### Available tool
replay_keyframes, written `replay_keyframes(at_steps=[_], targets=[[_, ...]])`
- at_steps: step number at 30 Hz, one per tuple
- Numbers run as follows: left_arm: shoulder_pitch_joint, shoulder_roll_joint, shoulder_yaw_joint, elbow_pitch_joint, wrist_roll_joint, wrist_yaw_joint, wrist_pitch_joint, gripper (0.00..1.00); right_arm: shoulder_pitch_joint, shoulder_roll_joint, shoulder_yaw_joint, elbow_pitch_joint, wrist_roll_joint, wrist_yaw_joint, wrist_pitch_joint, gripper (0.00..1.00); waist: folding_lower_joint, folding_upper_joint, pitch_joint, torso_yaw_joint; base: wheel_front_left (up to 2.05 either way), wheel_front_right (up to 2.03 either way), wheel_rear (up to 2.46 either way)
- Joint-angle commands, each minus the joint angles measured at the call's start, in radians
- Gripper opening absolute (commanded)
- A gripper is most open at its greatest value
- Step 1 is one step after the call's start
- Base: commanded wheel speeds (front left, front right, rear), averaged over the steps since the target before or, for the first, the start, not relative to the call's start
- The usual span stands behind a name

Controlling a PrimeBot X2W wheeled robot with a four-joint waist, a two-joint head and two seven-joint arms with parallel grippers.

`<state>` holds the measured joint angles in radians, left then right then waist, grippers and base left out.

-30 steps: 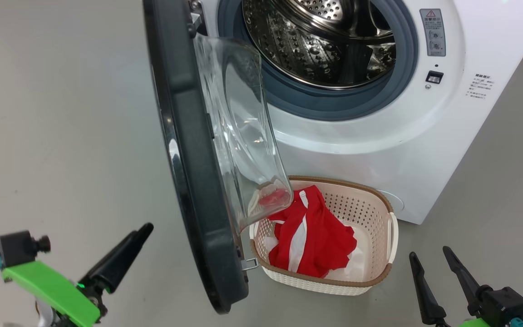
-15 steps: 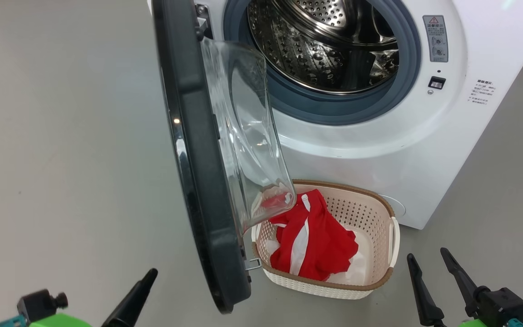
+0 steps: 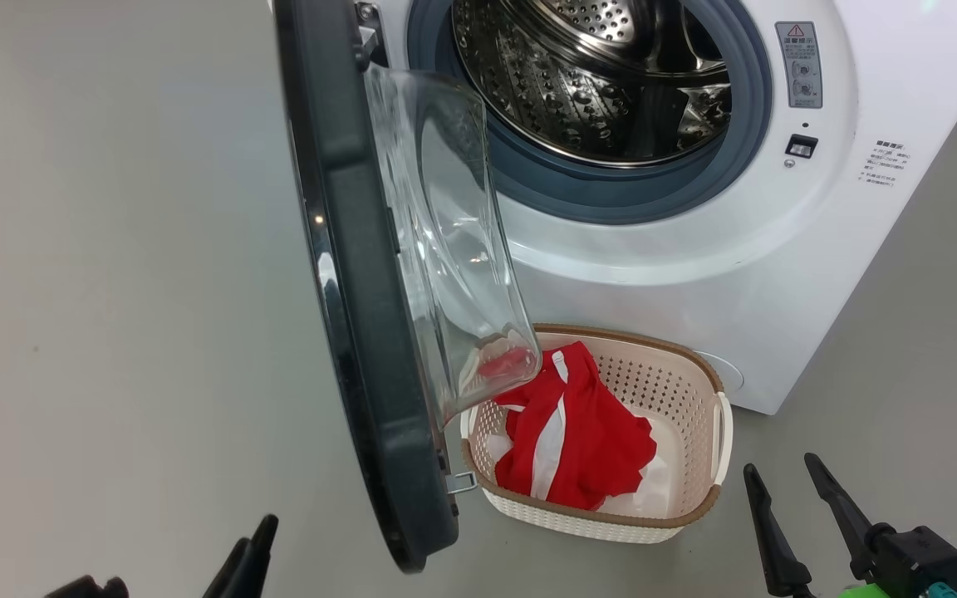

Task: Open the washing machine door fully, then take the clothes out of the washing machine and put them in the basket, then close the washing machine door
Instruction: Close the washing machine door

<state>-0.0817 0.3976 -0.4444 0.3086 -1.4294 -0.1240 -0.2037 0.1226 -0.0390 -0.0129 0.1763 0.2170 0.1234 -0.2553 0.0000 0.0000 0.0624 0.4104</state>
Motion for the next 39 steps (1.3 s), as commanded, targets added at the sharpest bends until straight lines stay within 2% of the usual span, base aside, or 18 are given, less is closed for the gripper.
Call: replay_keyframes(at_steps=[1,7,13,20,21,29,39], targets=[[-0.028,0.032,0.024,-0.001,0.036,-0.007,-0.022,1.00,-0.023,-0.011,0.028,-0.021,-0.008,0.007,-0.006,1.00,0.0000,0.0000,0.000,0.000,0.00,0.00,0.00],[-0.048,0.012,-0.015,0.074,0.192,-0.007,-0.057,1.00,-0.026,-0.011,0.026,-0.019,-0.009,0.007,-0.006,1.00,0.0000,0.0000,0.005,0.001,0.00,0.00,0.00],[-0.030,-0.064,0.104,0.079,0.366,-0.007,-0.058,1.00,-0.030,-0.011,0.022,-0.020,-0.011,0.007,-0.006,1.00,0.0000,0.0000,0.008,0.002,0.00,0.00,0.00],[0.009,-0.150,0.262,0.033,0.654,-0.007,-0.058,1.00,-0.030,-0.011,0.022,-0.019,-0.010,0.007,-0.006,1.00,0.0000,0.0000,0.009,0.005,0.00,0.00,0.00],[0.009,-0.150,0.262,0.033,0.654,-0.007,-0.058,1.00,-0.030,-0.011,0.022,-0.019,-0.010,0.007,-0.006,1.00,0.0000,0.0000,0.009,0.005,0.00,0.00,0.00],[0.052,-0.238,0.378,-0.041,0.950,-0.007,-0.058,1.00,-0.036,-0.011,0.023,-0.018,-0.008,0.007,-0.006,1.00,0.0000,0.0000,0.012,0.001,0.00,0.00,0.00],[0.099,-0.322,0.487,-0.127,1.176,-0.007,-0.058,1.00,-0.043,-0.011,0.024,-0.014,-0.008,0.007,-0.006,1.00,0.0000,0.0000,0.013,-0.002,0.00,0.00,0.00]])
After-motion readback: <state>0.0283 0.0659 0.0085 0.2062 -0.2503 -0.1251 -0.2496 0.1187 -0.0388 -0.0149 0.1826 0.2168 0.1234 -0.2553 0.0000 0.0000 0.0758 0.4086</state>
